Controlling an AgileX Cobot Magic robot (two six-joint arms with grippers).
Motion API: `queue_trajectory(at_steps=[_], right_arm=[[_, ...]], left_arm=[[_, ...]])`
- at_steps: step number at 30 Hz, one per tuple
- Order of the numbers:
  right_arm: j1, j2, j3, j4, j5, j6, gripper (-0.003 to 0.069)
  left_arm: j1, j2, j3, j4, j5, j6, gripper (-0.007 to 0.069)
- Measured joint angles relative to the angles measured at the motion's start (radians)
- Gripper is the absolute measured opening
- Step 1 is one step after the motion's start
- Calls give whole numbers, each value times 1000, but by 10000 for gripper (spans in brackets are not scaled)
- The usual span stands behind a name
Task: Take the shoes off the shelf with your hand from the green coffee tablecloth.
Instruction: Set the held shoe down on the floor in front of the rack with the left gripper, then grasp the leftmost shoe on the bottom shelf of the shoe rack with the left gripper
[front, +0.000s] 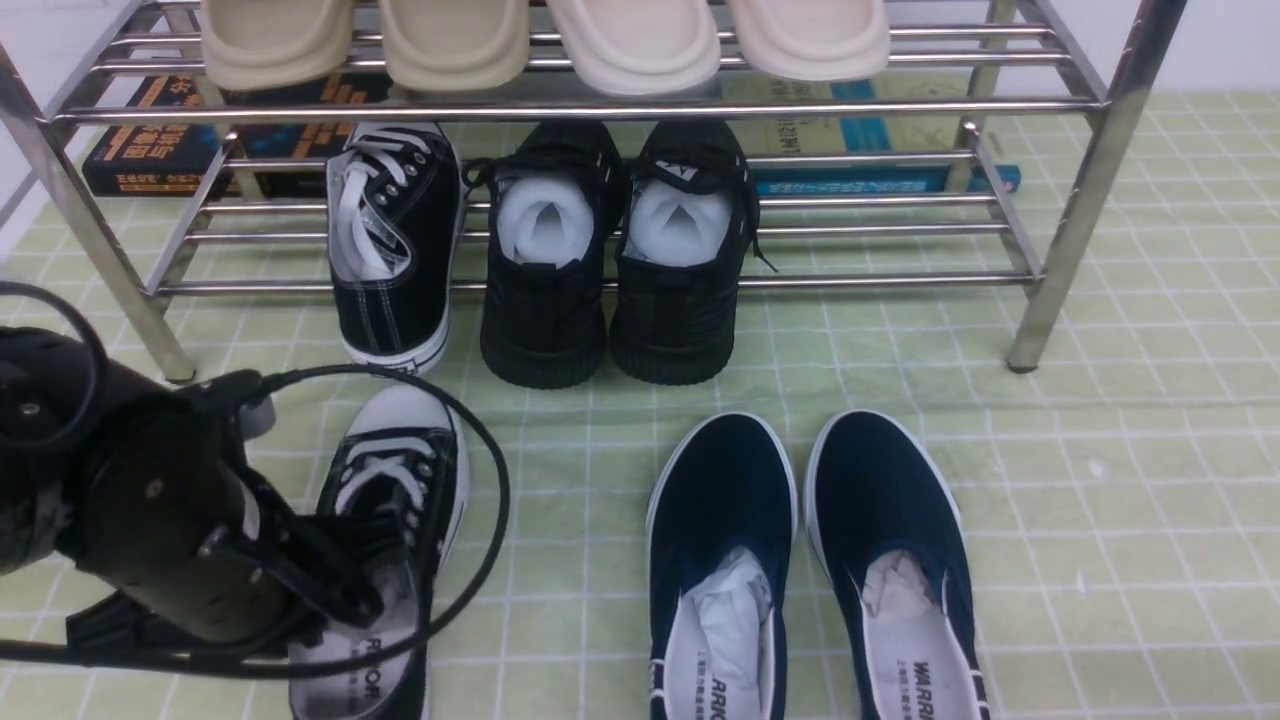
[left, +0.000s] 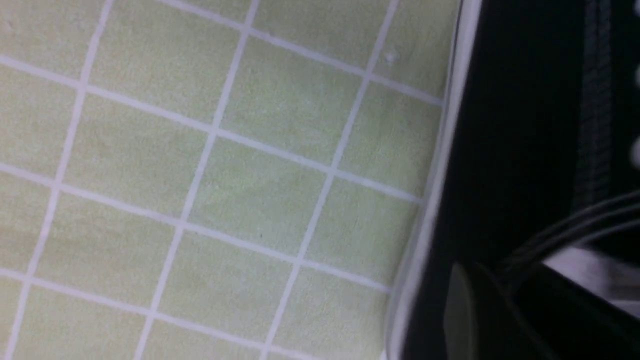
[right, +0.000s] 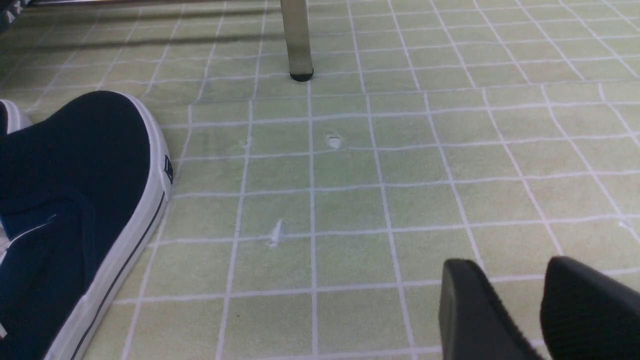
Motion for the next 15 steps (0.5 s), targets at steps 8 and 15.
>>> queue_trajectory(at_steps=[8,15], right_arm=[[0,0,0,0,0,0,239],[0,0,0,0,0,0,239]], left_arm=[[0,-75,-124,23,127,30,340],[0,-95,-210,81,127,28,349]])
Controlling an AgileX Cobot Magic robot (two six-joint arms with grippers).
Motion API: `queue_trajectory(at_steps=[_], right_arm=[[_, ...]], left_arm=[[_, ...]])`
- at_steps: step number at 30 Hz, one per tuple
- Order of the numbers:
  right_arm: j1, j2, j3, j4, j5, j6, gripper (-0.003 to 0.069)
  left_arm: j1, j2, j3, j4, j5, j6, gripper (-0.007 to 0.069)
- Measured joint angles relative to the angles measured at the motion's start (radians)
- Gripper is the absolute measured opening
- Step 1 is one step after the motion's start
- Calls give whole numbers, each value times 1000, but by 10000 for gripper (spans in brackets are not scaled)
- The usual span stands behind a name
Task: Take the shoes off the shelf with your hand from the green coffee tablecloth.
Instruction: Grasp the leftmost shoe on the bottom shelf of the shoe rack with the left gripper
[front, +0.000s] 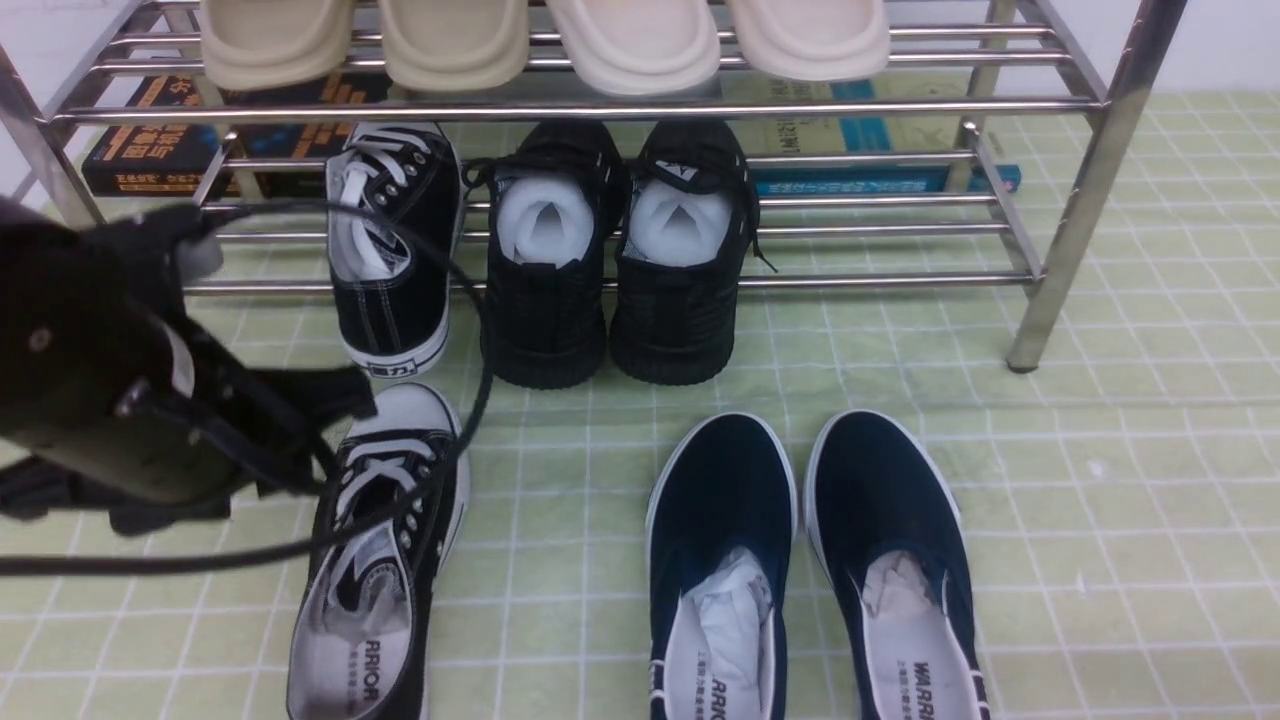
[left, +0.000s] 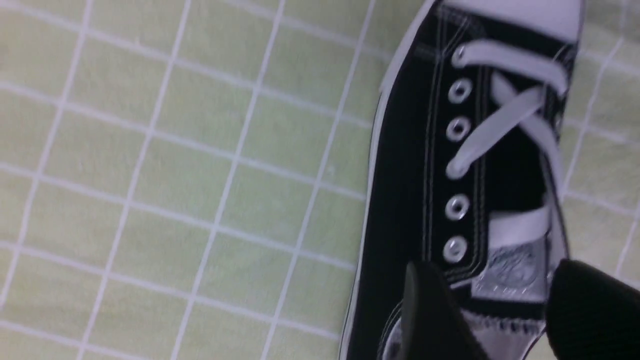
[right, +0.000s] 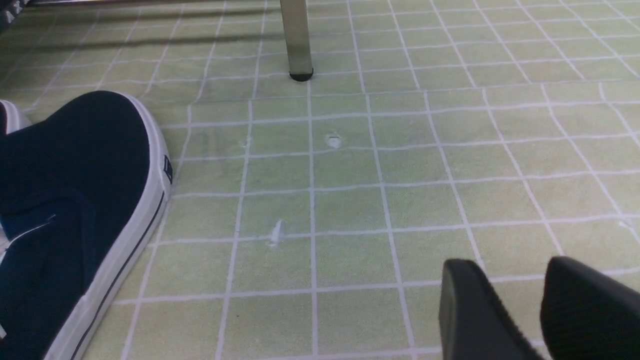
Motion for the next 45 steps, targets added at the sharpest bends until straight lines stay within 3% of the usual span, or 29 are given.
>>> queue_trajectory(at_steps=[7,9,10,12,15,20,21,27,29,31,37,45], right_arm=[[0,0,0,0,0,0,239],[0,0,0,0,0,0,239],[0,0,0,0,0,0,239],[0,0,0,0,0,0,239],[0,0,0,0,0,0,239],[0,0,0,0,0,0,239],[0,0,0,0,0,0,239],[0,0,0,0,0,0,239],[0,0,0,0,0,0,239],[0,0,0,0,0,0,239],[0,0,0,0,0,0,239],[0,0,0,0,0,0,239]], left_arm=[[0,0,-5,141,-129,-131,284],[20,1,-13,229,-193,-209,173],[23,1,-14,229,-197,-209,164],[73,14,-38,253,-218,-231,58],[146,55,-80,228,-206,-192,4],[239,151,-166,73,-158,-26,1],[252,199,-211,-11,-151,52,1],[256,324,-345,-194,-152,222,63],[256,349,-368,-204,-158,238,90],[256,387,-401,-210,-184,247,171],[256,458,-409,-212,-279,251,321],[256,538,-409,-208,-368,254,350]])
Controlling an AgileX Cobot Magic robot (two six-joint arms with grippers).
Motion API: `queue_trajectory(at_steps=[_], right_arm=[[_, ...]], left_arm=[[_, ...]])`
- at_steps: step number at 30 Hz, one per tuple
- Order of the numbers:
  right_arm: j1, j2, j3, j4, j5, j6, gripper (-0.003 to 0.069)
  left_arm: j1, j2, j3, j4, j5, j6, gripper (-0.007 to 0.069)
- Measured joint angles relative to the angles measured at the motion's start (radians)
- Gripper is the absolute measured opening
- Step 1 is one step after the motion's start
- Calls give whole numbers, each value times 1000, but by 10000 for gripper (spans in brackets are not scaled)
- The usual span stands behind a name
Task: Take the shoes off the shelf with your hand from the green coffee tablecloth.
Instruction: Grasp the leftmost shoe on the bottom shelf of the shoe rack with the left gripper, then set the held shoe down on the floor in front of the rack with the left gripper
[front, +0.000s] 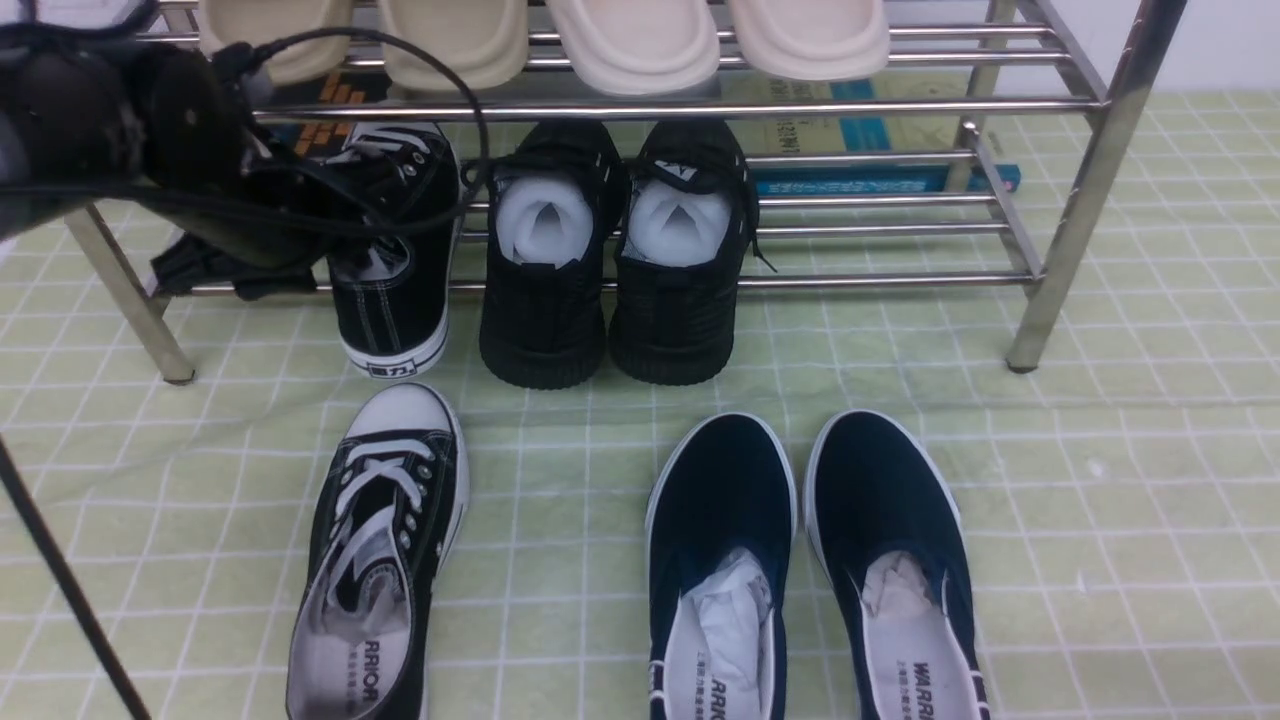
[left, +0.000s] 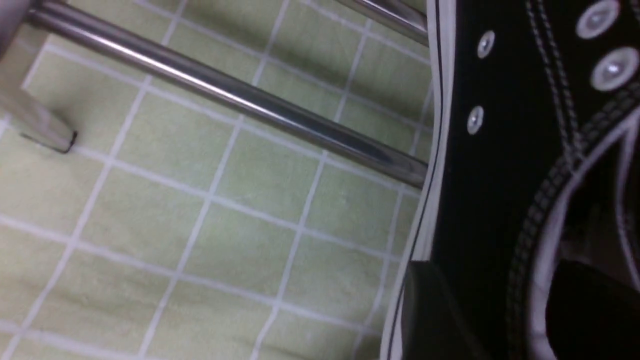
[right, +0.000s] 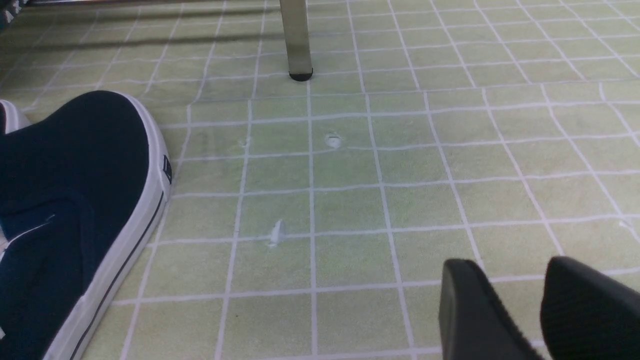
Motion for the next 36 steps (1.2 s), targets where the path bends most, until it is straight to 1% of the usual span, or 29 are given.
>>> queue_trajectory(at_steps=[4,7,10,12,13,19,20,23,28,29,33,36], right_arm=[[0,0,0,0,0,0,239],[0,0,0,0,0,0,239],[0,0,0,0,0,0,239],[0,0,0,0,0,0,239],[0,0,0,0,0,0,239],[0,0,0,0,0,0,239],[0,0,0,0,0,0,239],[0,0,0,0,0,0,239],[0,0,0,0,0,0,239],[0,0,0,0,0,0,239],[0,0,0,0,0,0,239],[0,0,0,0,0,0,239]], left_arm=[[0,33,0,0,-31,0,336],[0,50,0,-7,-36,0,227],[2,52,0,-9,-19,0,80],[4,51,0,-10,-3,1,33],[5,44,0,-15,8,1,22],[2,-38,3,-48,156,1,11],[2,-81,4,-56,217,5,11],[2,-170,4,-56,285,16,11],[2,-326,4,-47,432,48,8],[2,-332,4,-46,438,51,8],[2,-448,21,-46,603,89,7],[2,-494,62,-56,649,115,7]])
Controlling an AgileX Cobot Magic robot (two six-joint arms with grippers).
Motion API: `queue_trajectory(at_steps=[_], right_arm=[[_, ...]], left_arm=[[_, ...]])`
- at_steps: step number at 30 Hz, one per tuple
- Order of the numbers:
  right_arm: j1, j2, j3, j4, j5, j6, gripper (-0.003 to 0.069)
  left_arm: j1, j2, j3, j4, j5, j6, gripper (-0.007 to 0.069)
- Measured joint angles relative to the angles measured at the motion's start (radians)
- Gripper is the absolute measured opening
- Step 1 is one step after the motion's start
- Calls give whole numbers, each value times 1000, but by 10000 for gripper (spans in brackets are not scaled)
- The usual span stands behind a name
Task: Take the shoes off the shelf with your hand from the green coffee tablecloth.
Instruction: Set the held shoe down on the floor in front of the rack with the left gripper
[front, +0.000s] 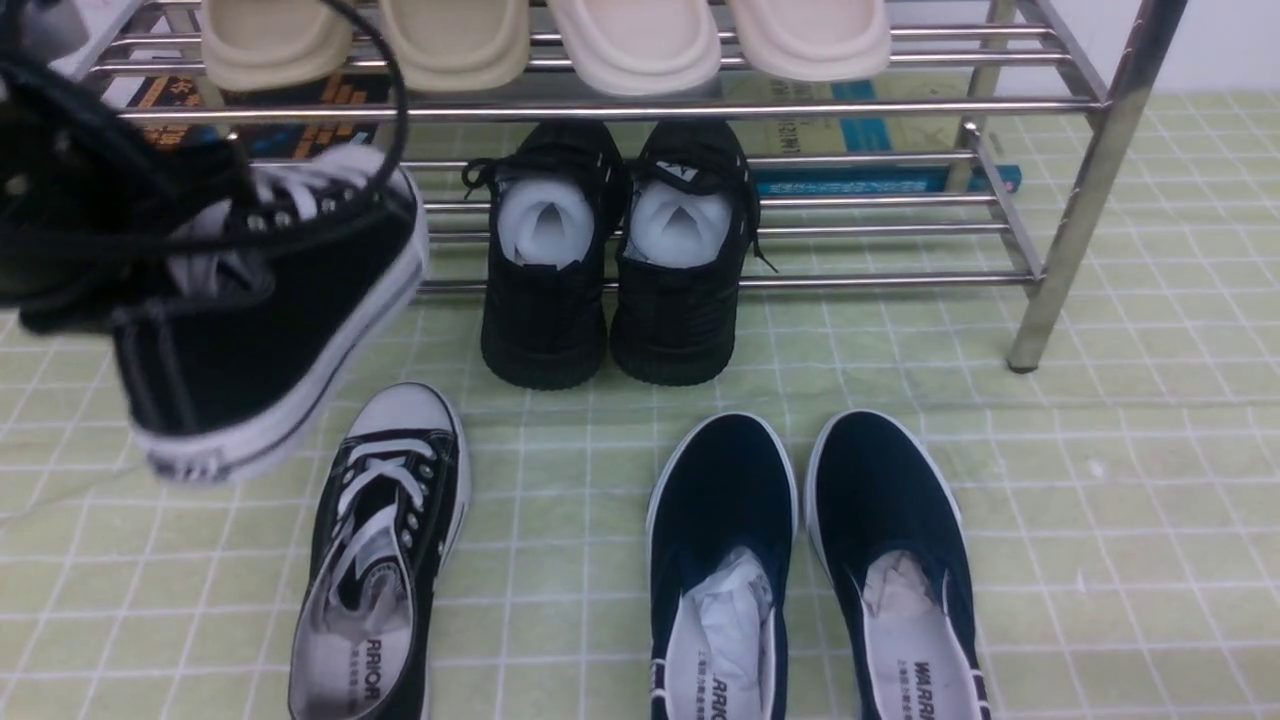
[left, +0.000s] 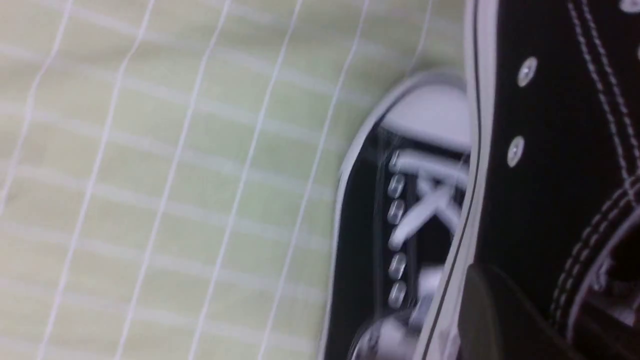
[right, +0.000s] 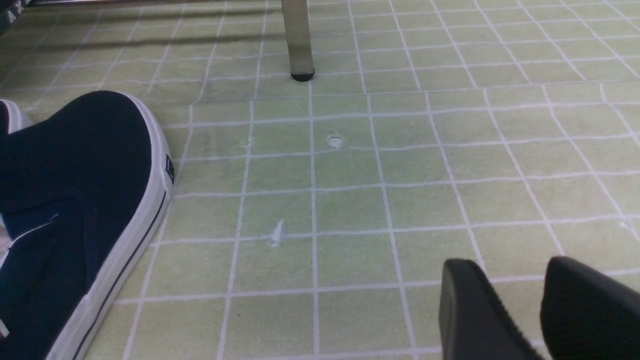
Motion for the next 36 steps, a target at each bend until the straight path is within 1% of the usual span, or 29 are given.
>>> queue_trajectory(at_steps=[2,5,6,7,10,13,14,15,16,17,18,20,23,31,36], right_arm=[[0,0,0,0,0,0,239],[0,0,0,0,0,0,239],[0,0,0,0,0,0,239],[0,0,0,0,0,0,239],[0,0,0,0,0,0,239],[0,0,0,0,0,0,239],[0,0,0,0,0,0,239],[0,0,0,0,0,0,239],[0,0,0,0,0,0,239],[0,0,0,0,0,0,239],[0,0,0,0,0,0,239],[0,0,0,0,0,0,239],[0,0,0,0,0,0,239],[0,0,0,0,0,0,239],[0,0,0,0,0,0,239]], left_arm=[[0,-36,69,-32,20,18,7],[0,-64,146,-75,15,30,7],[-5,-82,207,-107,4,43,8],[-8,-87,215,-112,-1,48,8],[-77,-125,343,-161,-69,62,8],[-181,-136,417,-198,-187,58,8],[-181,-136,422,-200,-187,56,8],[-243,-137,461,-213,-247,31,8],[-272,-137,478,-216,-281,8,8],[-277,-137,481,-216,-287,-2,8],[-314,-137,498,-215,-332,-36,8],[-343,-137,507,-206,-365,-77,8],[-366,-137,511,-193,-382,-124,8],[-368,-167,511,-176,-376,-148,8],[-368,-239,482,-122,-320,-201,8]])
